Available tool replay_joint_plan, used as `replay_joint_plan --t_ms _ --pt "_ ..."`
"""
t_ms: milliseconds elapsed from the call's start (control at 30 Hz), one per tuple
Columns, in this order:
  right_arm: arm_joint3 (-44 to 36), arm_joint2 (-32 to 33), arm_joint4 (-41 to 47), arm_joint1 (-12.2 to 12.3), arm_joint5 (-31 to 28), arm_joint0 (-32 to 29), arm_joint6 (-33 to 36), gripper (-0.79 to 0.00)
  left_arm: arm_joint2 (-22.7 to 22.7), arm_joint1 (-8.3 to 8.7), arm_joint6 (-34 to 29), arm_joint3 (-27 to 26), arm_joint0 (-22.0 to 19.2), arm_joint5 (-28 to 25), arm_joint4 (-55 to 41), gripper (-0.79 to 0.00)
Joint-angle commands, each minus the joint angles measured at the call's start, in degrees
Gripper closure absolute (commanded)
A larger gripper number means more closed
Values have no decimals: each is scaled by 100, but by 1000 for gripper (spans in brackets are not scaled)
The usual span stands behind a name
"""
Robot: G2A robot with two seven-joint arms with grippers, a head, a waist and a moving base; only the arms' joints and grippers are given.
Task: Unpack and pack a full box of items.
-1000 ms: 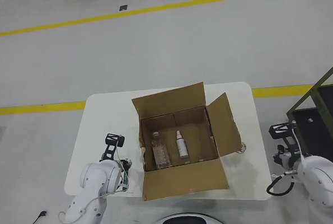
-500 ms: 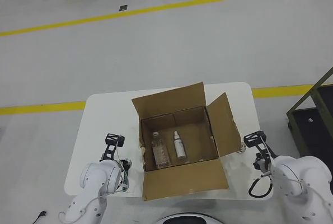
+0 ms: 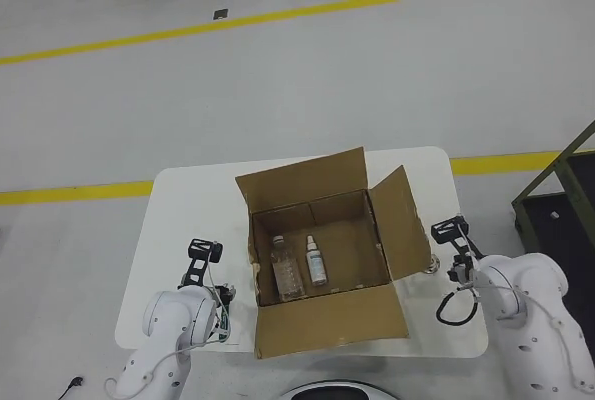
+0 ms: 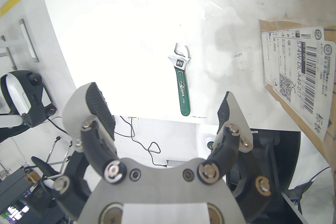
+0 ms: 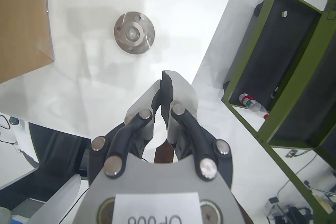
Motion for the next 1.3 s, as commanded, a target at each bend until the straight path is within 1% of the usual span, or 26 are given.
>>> replay_joint_plan --t_ms 0,200,267,367,400,500,567,633,833,1033,1267 --pt "165 -209 -35 -10 -52 233 57 0 0 0 0 0 0 0 0 -785" --pt "437 -518 -16 -27 -109 604 249 0 0 0 0 0 0 0 0 -785" --pt "515 -575 50 -29 -143 686 320 -117 0 0 0 0 0 0 0 -785" --pt "645 -626 155 -32 -133 768 353 -157 0 0 0 0 0 0 0 -785" --pt "668 -637 171 -31 -131 790 359 -188 0 0 0 0 0 0 0 -785" --pt "728 -632 254 -27 -93 816 353 -212 0 0 0 0 0 0 0 -785" --pt "774 -604 352 -23 -58 808 313 -252 0 0 0 0 0 0 0 -785" --pt "800 -588 370 -15 -57 805 279 -274 0 0 0 0 0 0 0 -785" --pt "929 -624 412 -5 22 763 86 -299 0 0 0 0 0 0 0 -785" --pt "1107 -729 412 -7 104 767 -180 -299 0 0 0 0 0 0 0 -785" --pt "1315 -800 335 3 147 867 -280 -305 0 0 0 0 0 0 0 -785"
